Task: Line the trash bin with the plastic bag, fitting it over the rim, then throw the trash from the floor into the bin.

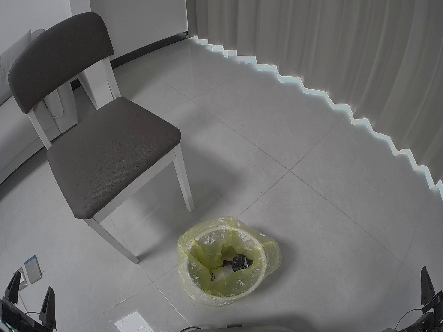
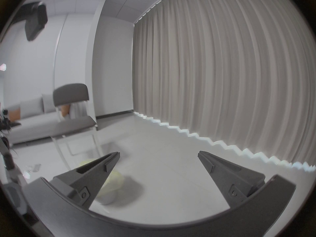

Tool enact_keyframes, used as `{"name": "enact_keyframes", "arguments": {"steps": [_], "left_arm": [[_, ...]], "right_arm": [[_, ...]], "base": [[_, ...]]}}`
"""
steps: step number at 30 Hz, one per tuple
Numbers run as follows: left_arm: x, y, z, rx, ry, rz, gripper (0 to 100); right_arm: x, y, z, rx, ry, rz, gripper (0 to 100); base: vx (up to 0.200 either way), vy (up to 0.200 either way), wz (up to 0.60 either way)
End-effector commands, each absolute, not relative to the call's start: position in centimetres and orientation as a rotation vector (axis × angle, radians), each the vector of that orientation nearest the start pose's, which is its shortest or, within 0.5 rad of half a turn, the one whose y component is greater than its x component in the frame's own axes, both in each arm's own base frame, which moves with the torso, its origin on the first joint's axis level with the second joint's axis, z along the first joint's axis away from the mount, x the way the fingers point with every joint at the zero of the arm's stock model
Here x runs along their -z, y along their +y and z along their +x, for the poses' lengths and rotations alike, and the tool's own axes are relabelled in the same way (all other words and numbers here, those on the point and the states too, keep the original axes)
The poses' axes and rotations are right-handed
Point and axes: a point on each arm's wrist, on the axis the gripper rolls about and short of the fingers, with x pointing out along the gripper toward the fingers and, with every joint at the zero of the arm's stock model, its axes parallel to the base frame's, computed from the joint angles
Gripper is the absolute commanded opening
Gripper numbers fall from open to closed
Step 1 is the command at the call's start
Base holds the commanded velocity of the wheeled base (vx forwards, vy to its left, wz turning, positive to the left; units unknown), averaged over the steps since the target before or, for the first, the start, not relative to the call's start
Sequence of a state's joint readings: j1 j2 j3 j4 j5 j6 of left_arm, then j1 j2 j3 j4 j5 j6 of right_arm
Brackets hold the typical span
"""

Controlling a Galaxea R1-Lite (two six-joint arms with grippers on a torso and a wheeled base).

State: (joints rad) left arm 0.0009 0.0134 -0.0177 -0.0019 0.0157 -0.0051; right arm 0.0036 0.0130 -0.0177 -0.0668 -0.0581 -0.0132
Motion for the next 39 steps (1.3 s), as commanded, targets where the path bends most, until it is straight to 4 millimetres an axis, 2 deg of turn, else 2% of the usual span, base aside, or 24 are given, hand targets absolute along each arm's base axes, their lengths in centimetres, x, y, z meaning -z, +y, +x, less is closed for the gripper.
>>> {"name": "enact_keyframes", "arguments": {"steps": [1,4,11,19,24,32,39], "left_arm": [[-7.58,0.03,-2.28,-0.017,-0.003,-0.005,100],[-7.56,0.03,-2.28,-0.017,-0.002,-0.006,100],[-7.56,0.03,-2.28,-0.018,-0.002,-0.005,100],[-7.56,0.03,-2.28,-0.015,-0.002,-0.005,100],[-7.56,0.03,-2.28,-0.015,-0.002,-0.005,100],[-7.56,0.03,-2.28,-0.015,-0.002,-0.005,100],[-7.56,0.04,-2.28,-0.017,-0.002,-0.005,100]], "right_arm": [[-8.27,-0.04,-2.31,0.010,-0.067,-0.016,100],[-8.32,0.18,-2.32,-0.086,-0.075,-0.009,100],[-8.33,0.18,-2.32,-0.086,-0.080,-0.074,100],[-8.22,0.03,-2.37,-0.017,-0.044,-0.074,100],[-8.47,0.11,-2.33,-0.054,-0.092,-0.065,100],[-7.61,0.03,-2.29,-0.017,0.001,-0.071,100],[-7.59,-0.07,-2.25,0.032,0.006,0.020,100]], "base": [[0.000,0.000,0.00],[0.000,0.000,0.00],[0.000,0.000,0.00],[0.000,0.000,0.00],[0.000,0.000,0.00],[0.000,0.000,0.00],[0.000,0.000,0.00]]}}
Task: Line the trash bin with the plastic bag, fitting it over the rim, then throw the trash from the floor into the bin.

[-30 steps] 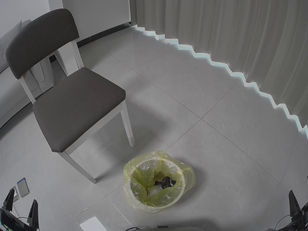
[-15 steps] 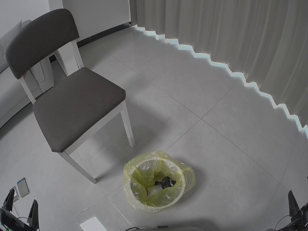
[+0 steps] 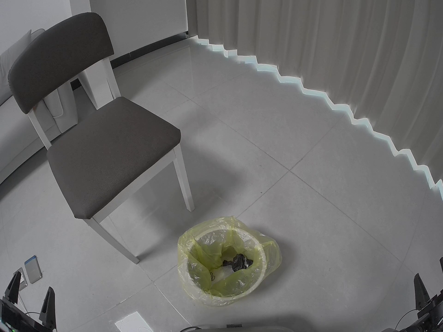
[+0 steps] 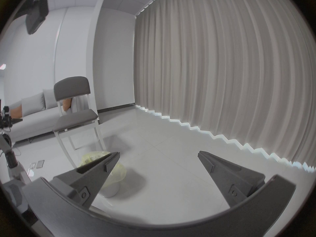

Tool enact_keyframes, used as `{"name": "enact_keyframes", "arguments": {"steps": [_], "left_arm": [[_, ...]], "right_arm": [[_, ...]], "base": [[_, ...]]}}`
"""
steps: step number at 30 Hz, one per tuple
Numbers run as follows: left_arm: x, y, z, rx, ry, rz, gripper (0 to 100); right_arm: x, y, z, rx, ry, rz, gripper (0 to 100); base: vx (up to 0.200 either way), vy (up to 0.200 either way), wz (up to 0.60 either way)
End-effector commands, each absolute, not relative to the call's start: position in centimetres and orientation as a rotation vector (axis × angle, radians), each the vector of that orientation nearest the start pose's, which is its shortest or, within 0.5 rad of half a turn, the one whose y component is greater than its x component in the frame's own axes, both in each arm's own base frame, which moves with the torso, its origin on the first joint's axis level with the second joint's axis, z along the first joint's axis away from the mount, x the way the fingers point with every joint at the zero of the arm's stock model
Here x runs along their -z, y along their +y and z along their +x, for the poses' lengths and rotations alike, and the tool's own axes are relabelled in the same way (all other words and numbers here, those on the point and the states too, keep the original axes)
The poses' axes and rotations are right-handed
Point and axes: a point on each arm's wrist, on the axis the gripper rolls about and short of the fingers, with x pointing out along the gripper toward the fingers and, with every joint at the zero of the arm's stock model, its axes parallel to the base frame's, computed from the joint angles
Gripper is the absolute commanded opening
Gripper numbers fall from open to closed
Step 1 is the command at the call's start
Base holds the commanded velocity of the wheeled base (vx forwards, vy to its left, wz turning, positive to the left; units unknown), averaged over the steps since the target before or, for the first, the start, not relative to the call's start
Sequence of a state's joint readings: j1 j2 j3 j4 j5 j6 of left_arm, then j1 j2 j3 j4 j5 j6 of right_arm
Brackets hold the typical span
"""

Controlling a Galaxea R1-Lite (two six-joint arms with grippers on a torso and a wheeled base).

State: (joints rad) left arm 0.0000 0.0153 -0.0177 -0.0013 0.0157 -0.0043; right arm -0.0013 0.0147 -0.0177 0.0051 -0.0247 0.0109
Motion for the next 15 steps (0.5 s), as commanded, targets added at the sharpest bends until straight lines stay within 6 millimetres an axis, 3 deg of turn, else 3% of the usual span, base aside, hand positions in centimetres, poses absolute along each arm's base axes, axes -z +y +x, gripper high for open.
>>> {"name": "enact_keyframes", "arguments": {"steps": [1,15], "left_arm": [[-7.56,0.04,-2.28,-0.017,-0.002,-0.005,100],[-7.56,0.04,-2.28,-0.017,-0.002,-0.005,100]], "right_arm": [[-7.59,-0.07,-2.25,0.035,0.006,0.024,100],[-7.59,-0.04,-2.23,0.017,0.008,0.001,100]], "base": [[0.000,0.000,0.00],[0.000,0.000,0.00]]}}
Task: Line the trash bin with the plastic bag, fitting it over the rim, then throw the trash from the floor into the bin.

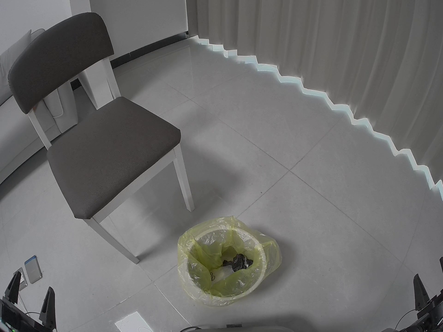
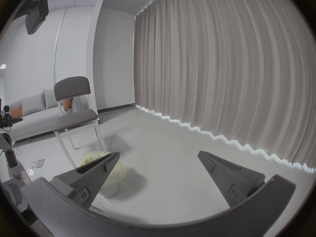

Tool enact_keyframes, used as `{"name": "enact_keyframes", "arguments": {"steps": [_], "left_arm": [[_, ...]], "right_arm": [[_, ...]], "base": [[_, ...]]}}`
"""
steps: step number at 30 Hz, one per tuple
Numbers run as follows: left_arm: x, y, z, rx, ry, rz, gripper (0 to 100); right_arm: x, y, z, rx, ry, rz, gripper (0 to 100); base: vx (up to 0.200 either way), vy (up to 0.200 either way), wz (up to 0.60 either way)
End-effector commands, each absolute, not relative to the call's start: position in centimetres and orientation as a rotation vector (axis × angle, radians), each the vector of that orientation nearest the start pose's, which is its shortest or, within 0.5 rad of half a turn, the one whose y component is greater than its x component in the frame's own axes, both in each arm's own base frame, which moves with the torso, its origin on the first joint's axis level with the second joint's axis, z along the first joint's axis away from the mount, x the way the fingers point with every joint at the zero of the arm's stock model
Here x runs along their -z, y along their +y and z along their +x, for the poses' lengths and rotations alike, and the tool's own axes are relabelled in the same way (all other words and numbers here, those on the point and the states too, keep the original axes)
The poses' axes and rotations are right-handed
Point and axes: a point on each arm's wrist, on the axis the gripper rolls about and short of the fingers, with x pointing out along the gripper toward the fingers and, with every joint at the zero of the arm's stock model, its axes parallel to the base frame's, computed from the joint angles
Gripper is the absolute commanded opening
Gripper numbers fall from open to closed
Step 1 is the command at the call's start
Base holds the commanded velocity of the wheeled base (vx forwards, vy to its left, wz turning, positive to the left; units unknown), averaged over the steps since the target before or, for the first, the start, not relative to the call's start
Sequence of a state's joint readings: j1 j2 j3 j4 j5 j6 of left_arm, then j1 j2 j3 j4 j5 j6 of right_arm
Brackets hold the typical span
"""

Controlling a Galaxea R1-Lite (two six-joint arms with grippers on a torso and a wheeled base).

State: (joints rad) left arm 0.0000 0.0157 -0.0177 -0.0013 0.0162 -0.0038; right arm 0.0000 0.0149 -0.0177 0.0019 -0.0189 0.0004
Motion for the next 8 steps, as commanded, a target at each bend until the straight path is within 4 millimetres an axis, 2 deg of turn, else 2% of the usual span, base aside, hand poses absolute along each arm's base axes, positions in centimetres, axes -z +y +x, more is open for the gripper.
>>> {"name": "enact_keyframes", "arguments": {"steps": [1,8], "left_arm": [[-7.56,0.03,-2.28,-0.015,-0.002,-0.005,100],[-7.56,0.03,-2.28,-0.015,-0.002,-0.005,100]], "right_arm": [[-7.59,-0.03,-2.23,0.015,0.008,0.001,100],[-7.59,-0.03,-2.23,0.017,0.008,0.003,100]], "base": [[0.000,0.000,0.00],[0.000,0.000,0.00]]}}
